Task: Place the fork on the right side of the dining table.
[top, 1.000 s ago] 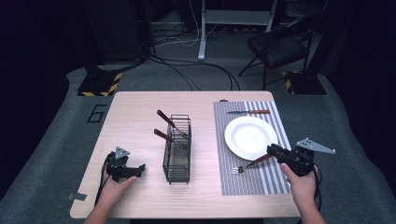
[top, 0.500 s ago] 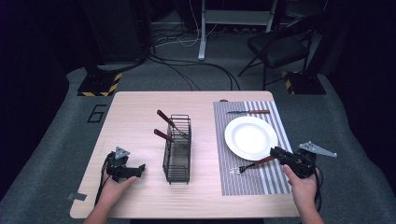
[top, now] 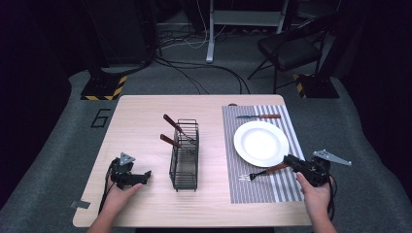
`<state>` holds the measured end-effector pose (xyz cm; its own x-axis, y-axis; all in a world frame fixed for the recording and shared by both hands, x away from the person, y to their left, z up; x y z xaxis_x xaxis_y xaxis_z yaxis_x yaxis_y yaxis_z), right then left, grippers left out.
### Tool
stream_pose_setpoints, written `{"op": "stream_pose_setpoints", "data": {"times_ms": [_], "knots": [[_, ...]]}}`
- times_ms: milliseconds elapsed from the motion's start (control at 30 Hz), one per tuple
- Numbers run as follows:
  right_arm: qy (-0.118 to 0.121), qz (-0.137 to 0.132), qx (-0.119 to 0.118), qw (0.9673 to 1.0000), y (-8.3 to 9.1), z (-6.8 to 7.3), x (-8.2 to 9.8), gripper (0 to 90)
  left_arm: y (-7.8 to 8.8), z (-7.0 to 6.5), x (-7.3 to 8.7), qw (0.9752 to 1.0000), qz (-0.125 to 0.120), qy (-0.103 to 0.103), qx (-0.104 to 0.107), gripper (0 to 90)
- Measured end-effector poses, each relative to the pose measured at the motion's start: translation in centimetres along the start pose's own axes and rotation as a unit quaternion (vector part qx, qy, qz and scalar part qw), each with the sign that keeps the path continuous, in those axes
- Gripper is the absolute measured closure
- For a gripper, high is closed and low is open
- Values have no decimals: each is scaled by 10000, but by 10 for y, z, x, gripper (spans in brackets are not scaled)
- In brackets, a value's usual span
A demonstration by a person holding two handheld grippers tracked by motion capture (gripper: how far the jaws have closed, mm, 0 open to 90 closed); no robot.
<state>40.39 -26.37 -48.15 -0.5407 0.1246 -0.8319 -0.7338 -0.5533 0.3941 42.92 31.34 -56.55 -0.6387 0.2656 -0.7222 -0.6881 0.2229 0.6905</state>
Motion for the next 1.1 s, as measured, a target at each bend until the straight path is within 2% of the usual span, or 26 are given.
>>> {"op": "stream_pose_setpoints", "data": {"times_ms": [433,733,867,1000,1100], "knots": [[-223,29,2,9997,1,-12,11,712,0,0,0,10000,-1,3,1,3],[-665,84,-17,9977,-1,-26,22,704,0,0,0,10000,2,0,0,3],[-730,125,11,9973,-2,-30,25,698,0,0,0,10000,1,-3,0,3],[-690,182,73,9974,-4,-34,27,690,0,0,0,10000,3,4,-1,3],[-787,231,70,9966,-5,-38,30,686,0,0,0,10000,1,0,1,3]]}}
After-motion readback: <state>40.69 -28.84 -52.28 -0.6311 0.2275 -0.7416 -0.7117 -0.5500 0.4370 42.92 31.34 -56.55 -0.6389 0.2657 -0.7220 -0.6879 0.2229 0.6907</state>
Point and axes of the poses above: each handheld gripper's, and its own axes: y roughly backward along the jaws, x roughly out of its underside, z roughly to its left, the point moved 5 cm from there along -y, roughly forward along the jaws, and after that the axes turned 4 degrees about -x, right-handed, at the moved point
